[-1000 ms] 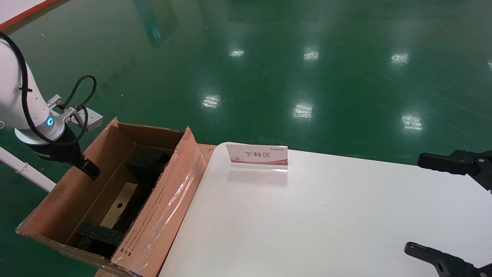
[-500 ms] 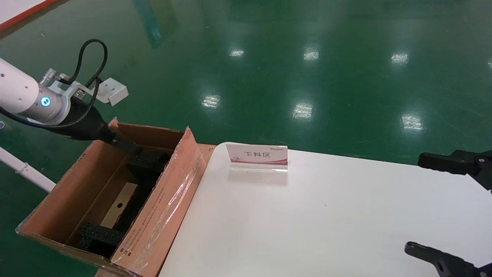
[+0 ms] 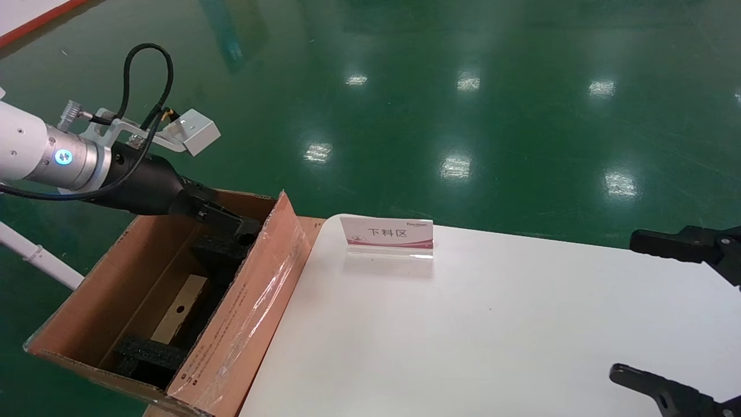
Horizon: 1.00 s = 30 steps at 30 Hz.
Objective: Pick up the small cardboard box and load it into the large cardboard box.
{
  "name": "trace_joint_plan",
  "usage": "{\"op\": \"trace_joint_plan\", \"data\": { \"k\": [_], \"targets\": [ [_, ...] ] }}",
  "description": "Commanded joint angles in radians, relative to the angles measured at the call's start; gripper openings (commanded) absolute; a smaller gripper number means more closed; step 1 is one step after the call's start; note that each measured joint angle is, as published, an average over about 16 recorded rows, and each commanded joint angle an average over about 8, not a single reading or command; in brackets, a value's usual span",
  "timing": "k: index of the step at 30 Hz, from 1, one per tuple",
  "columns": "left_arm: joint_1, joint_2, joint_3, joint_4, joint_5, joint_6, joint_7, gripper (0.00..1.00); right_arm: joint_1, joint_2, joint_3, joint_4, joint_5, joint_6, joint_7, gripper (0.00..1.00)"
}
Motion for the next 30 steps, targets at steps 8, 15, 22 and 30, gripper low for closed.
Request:
{"op": "trace_joint_plan", "data": {
  "k": [8, 15, 22, 30],
  "targets": [
    [0.118, 0.01, -0.161, -0.011, -0.059, 0.041, 0.1, 1.0, 0.0, 0.0, 0.0, -0.001, 0.0, 0.0, 0.0, 1.0],
    [0.273, 0.028, -0.362, -0.014, -0.127, 0.097, 0.221, 1.0, 0.0, 0.0, -0.001, -0.001, 0.0, 0.0, -0.001, 1.0],
    [0.427, 0.047, -0.562, -0.018, -0.195, 0.153, 0.341, 1.0, 0.001, 0.0, -0.001, -0.001, 0.0, 0.0, -0.001, 1.0],
    [0.604, 0.068, -0.793, -0.022, -0.273, 0.216, 0.479, 1.0, 0.001, 0.0, -0.001, -0.001, 0.001, 0.0, -0.001, 1.0]
  ]
}}
